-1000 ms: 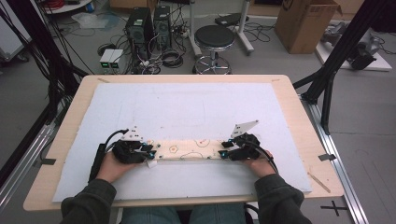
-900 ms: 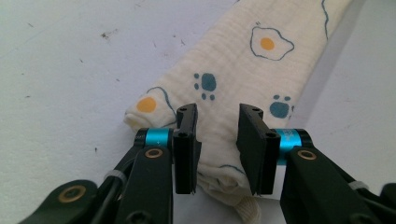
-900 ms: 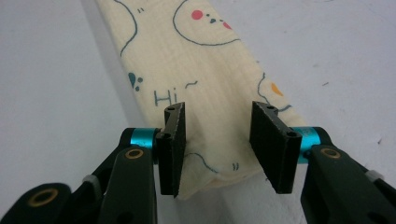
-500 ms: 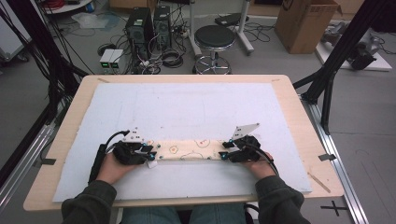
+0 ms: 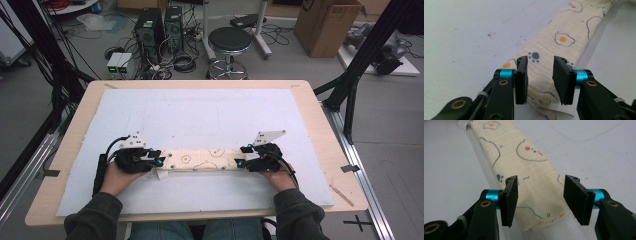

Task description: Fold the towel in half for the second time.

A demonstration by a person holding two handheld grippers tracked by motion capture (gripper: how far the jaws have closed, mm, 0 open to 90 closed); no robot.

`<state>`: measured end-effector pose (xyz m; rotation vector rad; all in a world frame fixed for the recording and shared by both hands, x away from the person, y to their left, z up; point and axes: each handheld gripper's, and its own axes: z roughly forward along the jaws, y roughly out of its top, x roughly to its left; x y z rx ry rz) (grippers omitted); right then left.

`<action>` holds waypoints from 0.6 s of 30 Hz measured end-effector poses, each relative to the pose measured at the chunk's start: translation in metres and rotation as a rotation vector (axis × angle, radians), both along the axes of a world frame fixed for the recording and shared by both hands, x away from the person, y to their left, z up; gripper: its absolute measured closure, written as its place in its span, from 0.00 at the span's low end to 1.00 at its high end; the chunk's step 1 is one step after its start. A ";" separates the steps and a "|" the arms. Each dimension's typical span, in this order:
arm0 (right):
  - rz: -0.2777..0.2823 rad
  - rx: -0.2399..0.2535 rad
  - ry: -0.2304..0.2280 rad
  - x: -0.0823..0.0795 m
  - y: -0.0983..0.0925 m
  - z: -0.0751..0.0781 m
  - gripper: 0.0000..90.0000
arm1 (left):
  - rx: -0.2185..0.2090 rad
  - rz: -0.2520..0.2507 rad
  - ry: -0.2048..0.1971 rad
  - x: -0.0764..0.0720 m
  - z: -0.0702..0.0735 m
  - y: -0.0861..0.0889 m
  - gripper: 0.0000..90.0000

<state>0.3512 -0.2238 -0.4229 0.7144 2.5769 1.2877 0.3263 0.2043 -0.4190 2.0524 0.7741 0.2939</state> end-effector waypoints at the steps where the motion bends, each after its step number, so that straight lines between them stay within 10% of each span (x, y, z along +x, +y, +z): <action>1: -0.006 0.004 -0.006 0.000 -0.001 0.002 0.50 | -0.005 0.010 -0.003 0.001 0.000 0.001 0.71; 11: -0.099 0.030 0.039 0.015 -0.012 0.001 0.53 | -0.028 0.141 -0.017 0.013 -0.004 0.005 0.68; 18: -0.115 0.023 0.093 0.027 -0.011 -0.008 0.61 | -0.038 0.169 0.043 0.022 -0.012 0.007 0.63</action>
